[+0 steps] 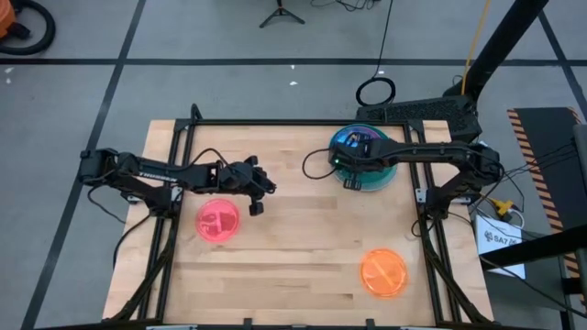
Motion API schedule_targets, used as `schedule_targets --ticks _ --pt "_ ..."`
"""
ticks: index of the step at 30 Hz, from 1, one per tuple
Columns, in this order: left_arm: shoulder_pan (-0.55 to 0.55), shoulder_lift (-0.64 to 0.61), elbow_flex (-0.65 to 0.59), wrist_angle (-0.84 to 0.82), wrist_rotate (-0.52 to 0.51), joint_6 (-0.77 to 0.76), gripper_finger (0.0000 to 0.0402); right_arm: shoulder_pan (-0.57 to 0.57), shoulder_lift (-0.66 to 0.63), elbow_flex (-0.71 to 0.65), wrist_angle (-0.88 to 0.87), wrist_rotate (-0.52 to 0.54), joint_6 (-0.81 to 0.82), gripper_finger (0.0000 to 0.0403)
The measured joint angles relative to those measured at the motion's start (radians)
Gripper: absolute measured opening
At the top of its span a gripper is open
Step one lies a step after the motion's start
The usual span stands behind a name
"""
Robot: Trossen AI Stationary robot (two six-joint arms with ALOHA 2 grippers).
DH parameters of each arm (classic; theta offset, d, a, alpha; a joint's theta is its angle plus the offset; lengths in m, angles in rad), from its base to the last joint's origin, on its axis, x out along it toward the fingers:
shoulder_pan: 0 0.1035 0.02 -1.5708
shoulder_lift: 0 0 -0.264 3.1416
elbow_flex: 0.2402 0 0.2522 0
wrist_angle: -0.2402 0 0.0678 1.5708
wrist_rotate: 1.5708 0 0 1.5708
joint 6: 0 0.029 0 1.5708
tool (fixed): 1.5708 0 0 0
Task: Stack plastic plates
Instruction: Stack the blue plate on top of the pink plate
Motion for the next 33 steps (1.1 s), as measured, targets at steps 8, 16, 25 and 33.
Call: schedule_targets --ticks 8,16,25,33 --pt "-0.023 0.0 0.0 0.0 0.0 -0.002 0.0035 -0.051 0.0 -0.118 0.14 -0.023 -0.037 0.0002" --pt "-0.038 0.0 0.0 0.0 0.0 -0.006 0.0035 -0.099 0.001 -0.213 0.246 -0.024 -0.065 0.0002" --pt "-0.047 0.0 0.0 0.0 0.0 -0.006 0.0035 -0.11 0.001 -0.215 0.318 -0.024 -0.102 0.0002" --pt "-0.047 0.002 0.0 -0.002 0.0 -0.018 0.0035 -0.11 0.001 -0.215 0.323 -0.054 -0.099 0.0003"
